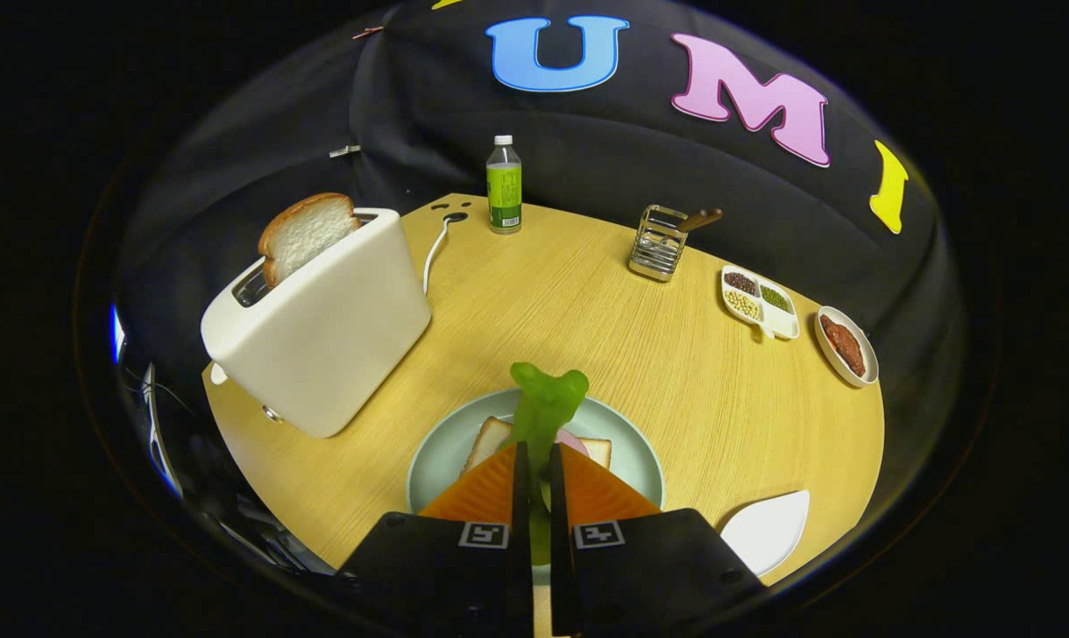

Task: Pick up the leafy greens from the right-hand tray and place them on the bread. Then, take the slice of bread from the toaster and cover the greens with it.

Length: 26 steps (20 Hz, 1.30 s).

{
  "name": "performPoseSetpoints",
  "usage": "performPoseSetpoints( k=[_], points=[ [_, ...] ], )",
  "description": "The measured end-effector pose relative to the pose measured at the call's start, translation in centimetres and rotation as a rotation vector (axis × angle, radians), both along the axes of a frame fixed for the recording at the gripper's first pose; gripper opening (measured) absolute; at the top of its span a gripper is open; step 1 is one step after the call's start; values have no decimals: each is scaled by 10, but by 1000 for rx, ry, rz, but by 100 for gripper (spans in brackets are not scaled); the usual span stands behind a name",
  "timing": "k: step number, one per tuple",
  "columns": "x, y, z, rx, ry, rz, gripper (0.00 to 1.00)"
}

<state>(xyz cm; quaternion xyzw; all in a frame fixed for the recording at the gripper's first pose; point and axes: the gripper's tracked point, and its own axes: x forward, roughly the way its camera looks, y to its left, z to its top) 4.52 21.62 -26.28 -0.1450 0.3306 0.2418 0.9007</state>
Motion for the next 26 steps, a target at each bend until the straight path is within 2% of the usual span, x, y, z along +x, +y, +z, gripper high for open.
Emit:
performPoseSetpoints(
  k=[3, 5, 7, 8, 12, 13, 15, 19, 22, 26],
  points=[
    [2, 0, -4, -14, -2, -10, 19],
    [1, 3, -6, -15, -4, -7, 30],
    [0, 6, -10, -27, -5, 3, 36],
    [0, 5, -12, -38, -6, 5, 36],
    [-5, 5, -23, -58, 17, 0, 48],
    [-6, 6, -23, -55, 21, 1, 56],
    [-5, 8, -18, -45, 11, 7, 66],
    [-6, 10, 7, 8, -25, -16, 100],
    [-4, 23, 42, 48, -88, -1, 98],
    [-8, 55, 95, 101, -173, 75, 98]
  ],
)
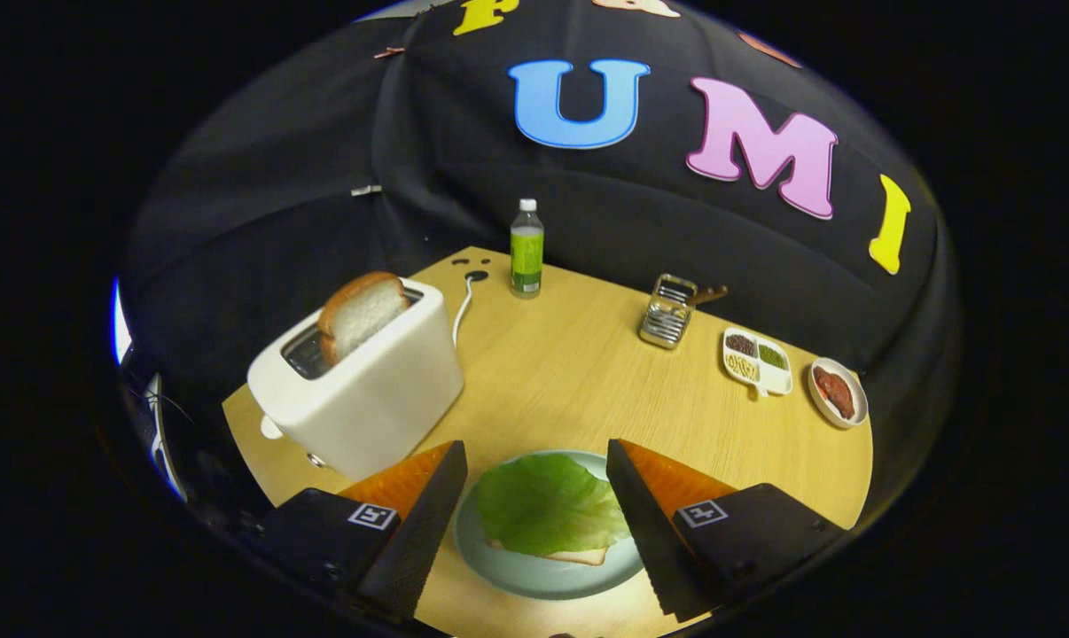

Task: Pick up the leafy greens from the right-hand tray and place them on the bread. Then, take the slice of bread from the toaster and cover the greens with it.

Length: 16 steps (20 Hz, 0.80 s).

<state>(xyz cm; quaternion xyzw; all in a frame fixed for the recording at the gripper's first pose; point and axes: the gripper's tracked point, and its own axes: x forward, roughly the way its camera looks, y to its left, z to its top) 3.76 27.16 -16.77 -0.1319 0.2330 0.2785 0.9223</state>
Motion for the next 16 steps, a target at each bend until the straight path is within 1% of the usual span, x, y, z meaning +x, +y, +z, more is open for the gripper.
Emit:
performPoseSetpoints(
  k=[2, 6, 8, 12, 16],
  points=[
    [-4, 19, 22, 28, -28, 31, 98],
    [-17, 63, 49, 68, -47, 100, 98],
    [-19, 87, 54, 90, -40, 135, 98],
    [-25, 122, 54, 95, -25, 182, 98],
    [-21, 153, 47, 93, -20, 205, 98]
  ],
)
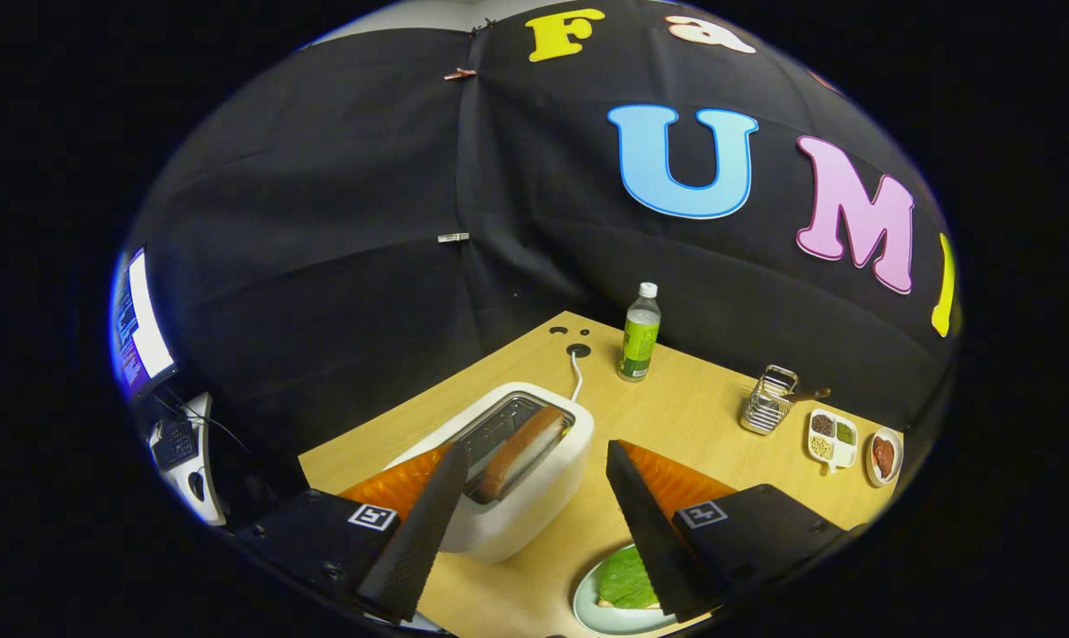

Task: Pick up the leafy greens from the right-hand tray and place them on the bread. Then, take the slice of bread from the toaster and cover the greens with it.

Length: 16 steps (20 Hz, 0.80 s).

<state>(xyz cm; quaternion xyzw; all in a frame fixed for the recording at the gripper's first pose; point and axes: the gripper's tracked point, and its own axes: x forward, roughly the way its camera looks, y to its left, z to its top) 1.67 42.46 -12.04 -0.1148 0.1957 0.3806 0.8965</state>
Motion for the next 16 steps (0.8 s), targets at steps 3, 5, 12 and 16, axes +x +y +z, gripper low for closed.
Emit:
performPoseSetpoints(
  k=[3, 5, 12, 16],
  points=[
    [8, 20, -11, -20, 2, 4, 98],
    [15, 27, -24, -47, 12, -9, 98],
    [36, 37, -58, -93, 48, -81, 99],
    [37, 44, -68, -108, 48, -87, 98]
  ],
)
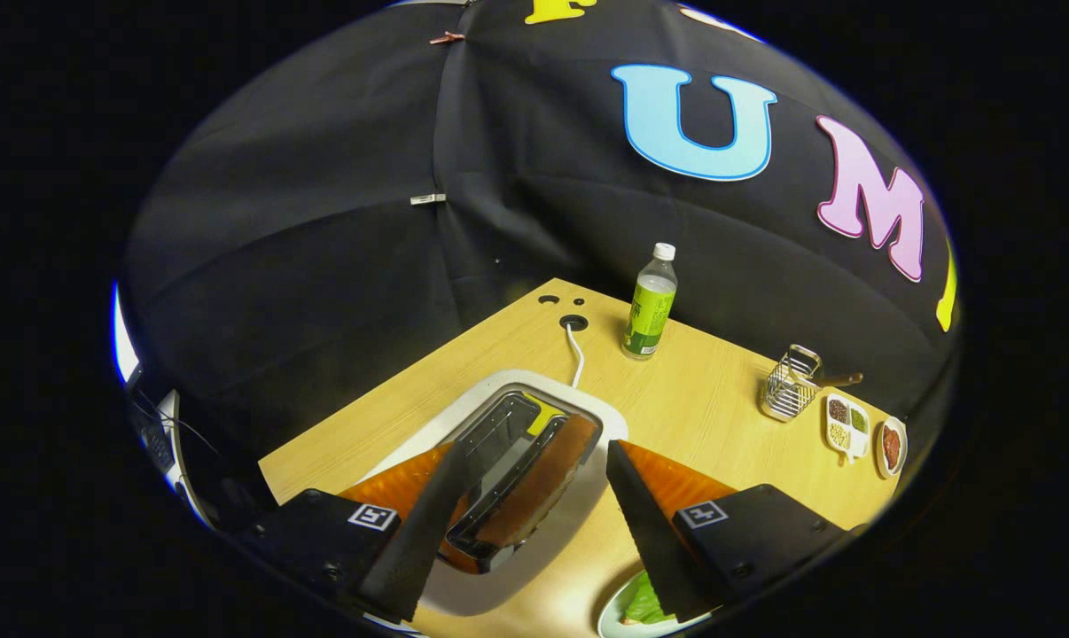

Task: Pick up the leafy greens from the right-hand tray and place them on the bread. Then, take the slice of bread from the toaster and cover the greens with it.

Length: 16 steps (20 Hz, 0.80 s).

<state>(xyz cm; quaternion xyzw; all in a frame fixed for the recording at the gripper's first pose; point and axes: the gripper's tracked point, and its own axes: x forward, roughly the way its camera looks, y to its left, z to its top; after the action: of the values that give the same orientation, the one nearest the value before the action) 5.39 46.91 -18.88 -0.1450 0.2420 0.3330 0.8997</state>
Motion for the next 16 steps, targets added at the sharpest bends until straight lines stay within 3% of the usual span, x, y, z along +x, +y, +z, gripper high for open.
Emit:
performPoseSetpoints(
  k=[2, 4, 6, 7, 9, 12, 13, 16],
  points=[
    [-1, 0, -4, -10, 5, -1, 96],
    [2, 0, -1, -4, -4, -6, 87],
    [4, -1, -2, -4, 5, -21, 71],
    [4, -2, -1, -3, 4, -24, 57],
    [5, -2, -2, -5, 10, -27, 46],
    [2, -3, -1, 7, 42, -49, 44],
    [1, -1, -3, 17, 59, -53, 28],
    [1, 2, -2, 42, 94, -66, 21]
  ],
)
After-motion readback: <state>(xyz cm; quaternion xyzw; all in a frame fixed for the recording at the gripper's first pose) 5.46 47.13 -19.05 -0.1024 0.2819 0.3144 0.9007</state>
